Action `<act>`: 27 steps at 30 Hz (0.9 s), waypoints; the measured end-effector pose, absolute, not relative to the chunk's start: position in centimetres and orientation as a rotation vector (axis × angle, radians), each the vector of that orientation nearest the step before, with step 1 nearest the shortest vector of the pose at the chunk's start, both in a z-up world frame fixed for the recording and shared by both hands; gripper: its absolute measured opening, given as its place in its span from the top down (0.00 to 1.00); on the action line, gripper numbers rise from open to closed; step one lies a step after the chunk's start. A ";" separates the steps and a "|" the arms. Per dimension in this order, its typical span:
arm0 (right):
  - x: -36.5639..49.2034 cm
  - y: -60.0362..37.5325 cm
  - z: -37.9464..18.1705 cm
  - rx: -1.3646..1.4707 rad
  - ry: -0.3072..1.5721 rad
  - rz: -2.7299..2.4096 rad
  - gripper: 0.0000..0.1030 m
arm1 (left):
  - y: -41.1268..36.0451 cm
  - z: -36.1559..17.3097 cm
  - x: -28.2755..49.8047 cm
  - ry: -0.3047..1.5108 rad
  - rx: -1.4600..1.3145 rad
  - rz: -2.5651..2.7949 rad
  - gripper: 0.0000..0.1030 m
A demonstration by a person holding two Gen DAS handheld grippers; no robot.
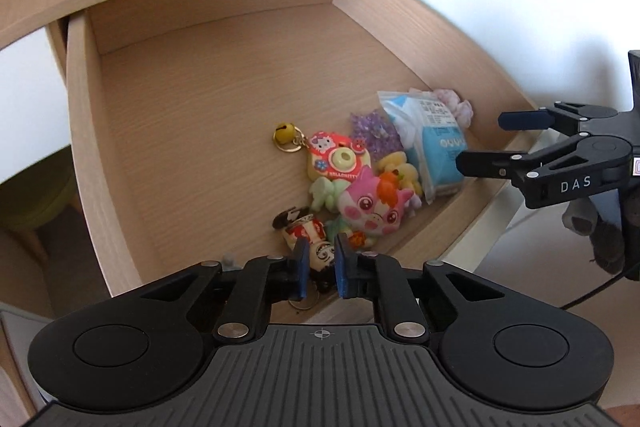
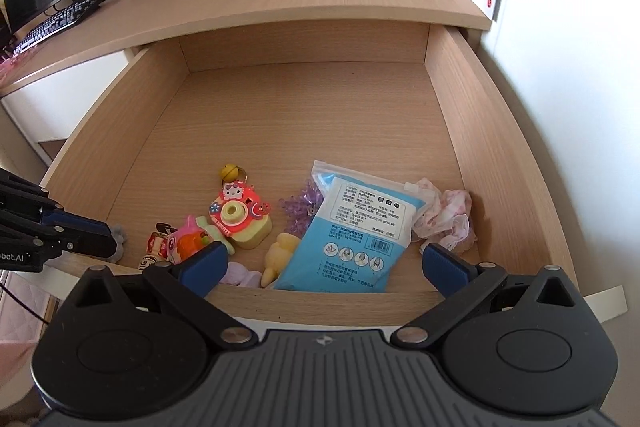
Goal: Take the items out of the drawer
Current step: 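Reach the right tool toward the blue bag while the left tool reaches toward the pink pig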
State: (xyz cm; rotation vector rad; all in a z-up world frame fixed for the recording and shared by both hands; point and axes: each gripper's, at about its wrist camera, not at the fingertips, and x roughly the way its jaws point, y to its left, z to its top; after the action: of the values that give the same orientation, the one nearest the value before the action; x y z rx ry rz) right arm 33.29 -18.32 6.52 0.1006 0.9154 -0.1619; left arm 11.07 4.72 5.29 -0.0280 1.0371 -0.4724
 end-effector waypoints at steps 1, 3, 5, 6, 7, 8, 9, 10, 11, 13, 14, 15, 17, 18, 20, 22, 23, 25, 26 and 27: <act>33.2 -18.3 6.6 0.101 0.918 -0.162 0.00 | 4.7 5.2 10.7 1.036 -0.032 -0.475 0.87; 33.1 -18.3 6.8 0.103 0.919 -0.159 0.00 | 4.7 5.0 10.5 1.044 -0.042 -0.484 0.87; 33.4 -18.7 6.7 0.110 0.917 -0.151 0.00 | 4.7 4.9 10.7 1.070 -0.049 -0.507 0.87; 33.5 -18.8 6.5 0.113 0.916 -0.146 0.00 | 4.7 4.9 11.0 1.088 -0.051 -0.516 0.87; 33.6 -18.9 6.4 0.119 0.914 -0.144 0.00 | 4.6 4.9 11.4 1.103 -0.054 -0.524 0.87; 33.8 -18.9 6.4 0.122 0.913 -0.143 0.00 | 4.4 4.9 11.8 1.112 -0.059 -0.539 0.86; 34.0 -18.8 6.2 0.120 0.911 -0.148 0.00 | 4.2 5.1 12.2 1.111 -0.061 -0.551 0.86; 34.4 -18.7 6.0 0.117 0.909 -0.160 0.00 | 3.8 5.3 13.3 1.100 -0.057 -0.560 0.86; 34.9 -18.6 5.9 0.111 0.908 -0.173 0.00 | 3.8 5.7 13.9 1.076 -0.053 -0.569 0.86; 36.1 -18.5 5.7 0.103 0.911 -0.196 0.00 | 3.9 6.7 14.5 1.027 -0.064 -0.586 0.85; 36.8 -18.6 5.7 0.103 0.915 -0.197 0.00 | 3.9 7.1 15.1 1.004 -0.073 -0.594 0.85; 37.4 -18.8 5.6 0.107 0.921 -0.189 0.00 | 3.9 7.6 15.9 0.980 -0.079 -0.600 0.85; 39.0 -19.8 5.8 0.131 0.959 -0.152 0.00 | 3.9 8.2 16.8 0.938 -0.053 -0.600 0.85; 39.8 -20.3 6.0 0.144 0.985 -0.132 0.00 | 3.8 8.4 17.4 0.927 -0.033 -0.596 0.85; 41.6 -21.4 6.5 0.177 1.037 -0.091 0.00 | 3.5 8.2 18.8 0.936 -0.006 -0.584 0.85; 43.2 -22.1 6.7 0.200 1.077 -0.068 0.00 | 3.5 7.0 21.2 0.987 -0.014 -0.586 0.85; 44.0 -22.4 6.8 0.206 1.092 -0.064 0.00 | 2.7 5.9 22.4 1.015 -0.016 -0.581 0.85; 45.7 -22.7 7.0 0.210 1.118 -0.070 0.00 | 2.5 4.8 23.9 1.060 -0.024 -0.584 0.85; 46.5 -22.9 6.9 0.208 1.131 -0.080 0.00 | 2.3 4.1 24.8 1.076 -0.029 -0.593 0.85; 47.3 -22.9 6.9 0.204 1.141 -0.090 0.00 | 2.2 3.6 25.7 1.086 -0.031 -0.601 0.85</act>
State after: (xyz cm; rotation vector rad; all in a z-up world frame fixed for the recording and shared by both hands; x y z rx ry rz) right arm 47.32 -22.90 6.90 0.2042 1.1412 -0.0896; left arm 25.67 2.18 3.64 -0.0305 1.0858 -0.6011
